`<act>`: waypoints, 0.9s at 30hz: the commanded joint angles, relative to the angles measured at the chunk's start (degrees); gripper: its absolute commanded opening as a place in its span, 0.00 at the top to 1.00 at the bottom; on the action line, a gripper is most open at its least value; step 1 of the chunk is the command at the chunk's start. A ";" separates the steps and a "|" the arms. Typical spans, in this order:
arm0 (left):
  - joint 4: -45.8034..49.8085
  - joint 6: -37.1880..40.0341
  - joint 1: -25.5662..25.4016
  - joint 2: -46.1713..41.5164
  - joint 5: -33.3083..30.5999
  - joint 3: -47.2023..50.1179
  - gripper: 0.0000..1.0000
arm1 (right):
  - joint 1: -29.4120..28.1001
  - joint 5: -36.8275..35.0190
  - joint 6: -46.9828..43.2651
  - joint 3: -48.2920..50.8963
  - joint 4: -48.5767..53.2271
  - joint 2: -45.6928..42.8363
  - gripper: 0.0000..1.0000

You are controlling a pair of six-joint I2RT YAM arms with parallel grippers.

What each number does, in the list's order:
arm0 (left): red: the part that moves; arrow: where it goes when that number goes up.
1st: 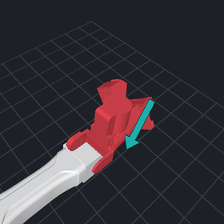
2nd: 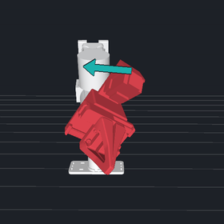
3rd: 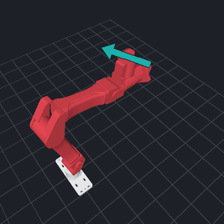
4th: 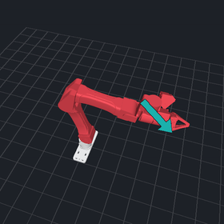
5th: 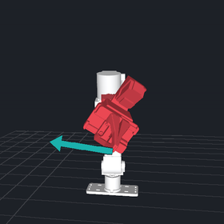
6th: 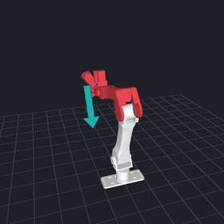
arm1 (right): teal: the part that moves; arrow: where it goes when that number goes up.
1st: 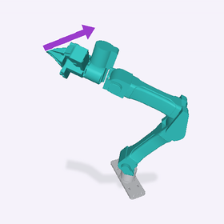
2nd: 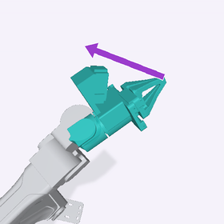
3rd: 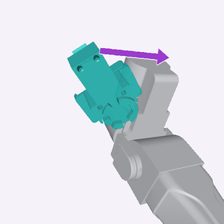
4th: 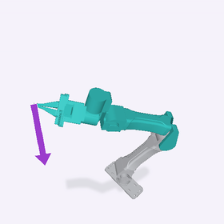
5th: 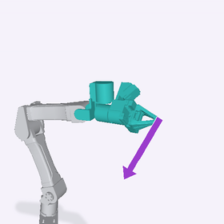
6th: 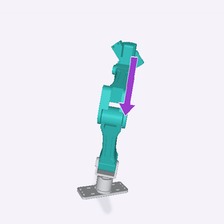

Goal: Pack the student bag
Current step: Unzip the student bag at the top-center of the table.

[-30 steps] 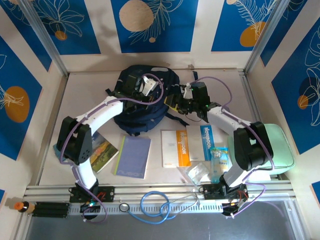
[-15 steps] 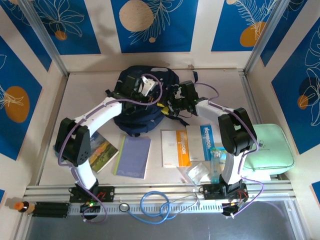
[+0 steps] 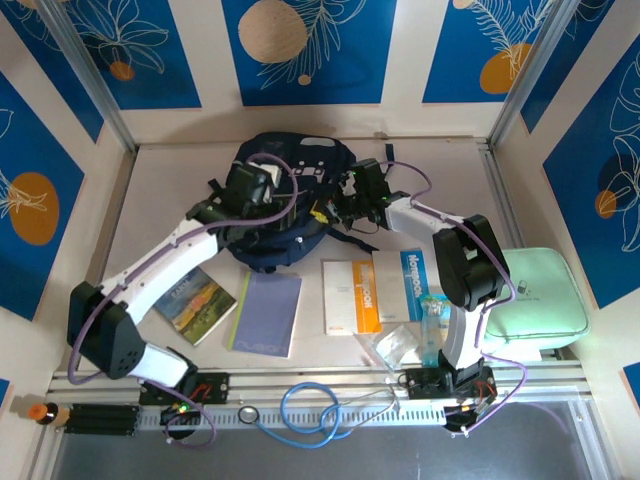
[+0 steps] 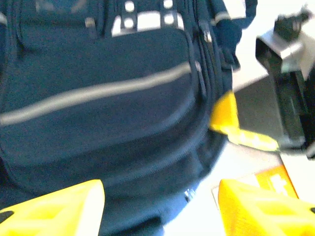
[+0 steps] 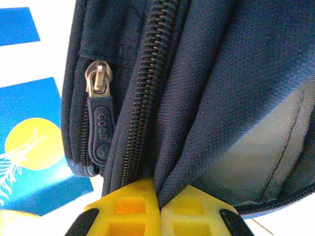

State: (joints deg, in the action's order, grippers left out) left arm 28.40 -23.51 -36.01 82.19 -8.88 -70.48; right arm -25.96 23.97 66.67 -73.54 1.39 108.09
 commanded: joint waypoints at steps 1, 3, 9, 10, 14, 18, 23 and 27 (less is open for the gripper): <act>4.71 -12.18 -5.15 0.17 -5.22 3.65 0.39 | -1.00 1.92 -1.28 -3.17 -1.27 0.09 1.00; 3.62 -14.98 -7.76 1.38 -6.25 4.31 0.41 | -1.18 2.63 -1.28 -3.53 -1.70 -0.18 1.00; 2.74 -22.98 -10.56 7.74 -10.40 3.24 0.48 | -1.29 5.47 -1.06 -3.90 -3.57 -1.02 1.00; 2.61 -23.52 -10.53 8.56 -11.12 3.05 0.47 | -1.29 5.69 -1.02 -3.82 -3.80 -1.11 1.00; 3.04 -25.15 -10.50 12.32 -12.52 0.30 0.50 | -1.23 6.68 -0.58 -3.58 -4.79 -1.30 1.00; 1.33 -26.92 -10.39 13.77 -17.35 0.49 0.51 | -1.12 6.96 -0.05 -3.10 -6.02 -1.57 1.00; 0.60 -27.34 -10.03 15.96 -20.44 -0.58 0.51 | -1.12 8.26 0.56 -3.42 -6.92 -1.22 1.00; 2.88 -25.45 -9.95 18.55 -22.03 -3.73 0.48 | -1.12 8.71 0.39 -3.45 -7.01 -1.26 1.00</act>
State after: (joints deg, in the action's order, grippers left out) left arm 29.71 -49.43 -46.30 98.74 -27.22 -70.61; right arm -26.72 27.73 66.89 -74.89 -2.28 108.22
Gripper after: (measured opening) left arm 0.517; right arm 0.051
